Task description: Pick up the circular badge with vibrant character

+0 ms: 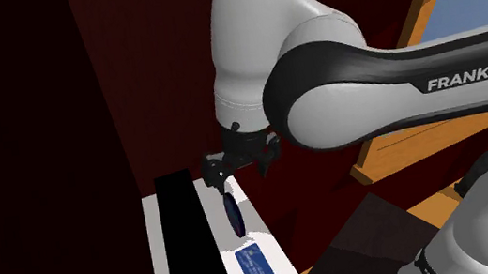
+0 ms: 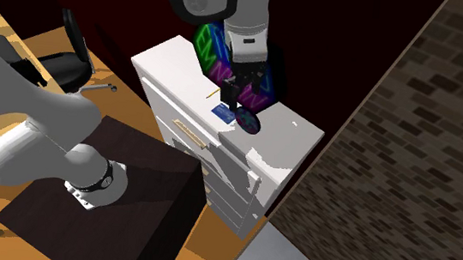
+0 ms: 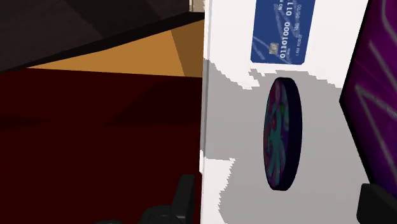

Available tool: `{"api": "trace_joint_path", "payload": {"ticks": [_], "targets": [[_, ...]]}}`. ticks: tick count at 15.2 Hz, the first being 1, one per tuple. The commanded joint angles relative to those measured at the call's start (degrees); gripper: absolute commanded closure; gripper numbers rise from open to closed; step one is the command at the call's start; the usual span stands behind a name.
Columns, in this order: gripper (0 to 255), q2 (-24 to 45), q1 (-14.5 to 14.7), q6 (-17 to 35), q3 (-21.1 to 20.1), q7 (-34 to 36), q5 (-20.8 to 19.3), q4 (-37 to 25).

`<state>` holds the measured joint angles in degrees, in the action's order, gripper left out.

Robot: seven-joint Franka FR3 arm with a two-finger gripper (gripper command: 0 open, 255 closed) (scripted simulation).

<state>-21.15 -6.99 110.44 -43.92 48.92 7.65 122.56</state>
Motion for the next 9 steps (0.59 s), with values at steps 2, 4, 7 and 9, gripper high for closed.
{"api": "trace_joint_path", "payload": {"ticks": [2,4,7,9], "targets": [[0,4.13,-1.40,2.04,-3.37,4.67,-1.86,-1.60],[0,4.49,-1.41,3.59,-3.72,4.96,-2.03,-0.33],[0,5.16,-1.51,5.93,-4.32,5.48,-2.37,1.48],[0,5.58,-1.60,7.16,-4.67,5.79,-2.60,2.39]]}}
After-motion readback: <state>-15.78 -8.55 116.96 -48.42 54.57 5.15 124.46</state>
